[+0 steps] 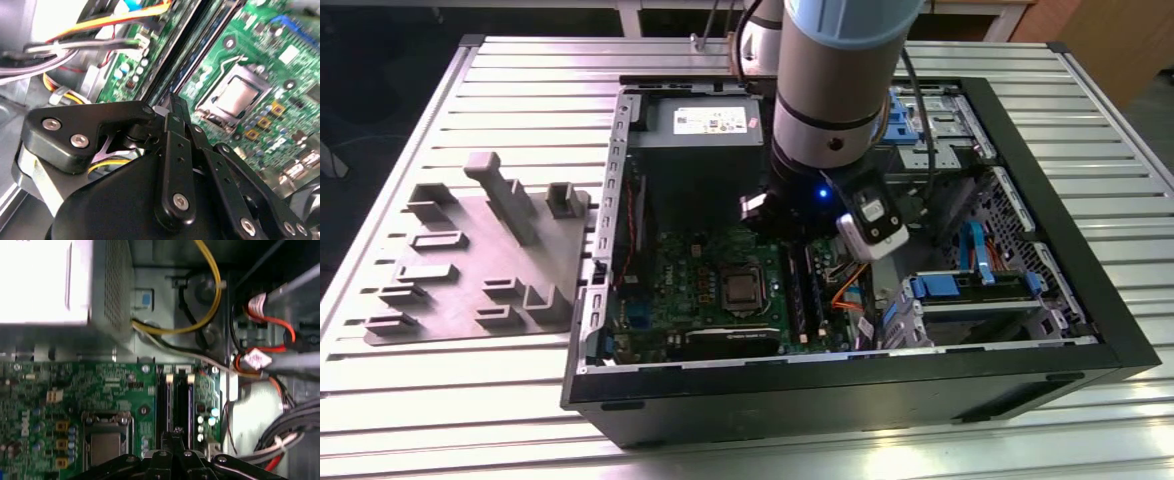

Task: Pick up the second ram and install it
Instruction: 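Press down the second ram until it locks into place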

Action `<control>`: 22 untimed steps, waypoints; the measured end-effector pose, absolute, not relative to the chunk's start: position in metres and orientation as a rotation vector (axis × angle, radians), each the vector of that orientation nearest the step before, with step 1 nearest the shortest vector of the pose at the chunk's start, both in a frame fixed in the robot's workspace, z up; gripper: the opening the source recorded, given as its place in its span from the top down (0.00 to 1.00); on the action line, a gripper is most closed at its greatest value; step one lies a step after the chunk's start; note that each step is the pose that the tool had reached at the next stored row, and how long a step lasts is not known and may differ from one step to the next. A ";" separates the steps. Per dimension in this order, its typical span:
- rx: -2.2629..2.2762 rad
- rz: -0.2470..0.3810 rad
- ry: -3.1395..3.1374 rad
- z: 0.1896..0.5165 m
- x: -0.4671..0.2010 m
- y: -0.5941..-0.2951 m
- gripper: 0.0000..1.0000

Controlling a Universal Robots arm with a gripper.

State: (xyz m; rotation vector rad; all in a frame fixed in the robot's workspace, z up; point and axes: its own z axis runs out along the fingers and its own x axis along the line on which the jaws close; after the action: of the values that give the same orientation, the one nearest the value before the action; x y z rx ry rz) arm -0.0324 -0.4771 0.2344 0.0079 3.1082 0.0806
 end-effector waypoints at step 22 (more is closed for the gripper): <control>0.011 0.063 3.109 0.234 -0.032 -0.522 0.90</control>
State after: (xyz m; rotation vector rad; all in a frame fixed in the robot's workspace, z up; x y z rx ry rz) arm -0.0324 -0.5216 0.2338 0.0107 3.1085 0.0626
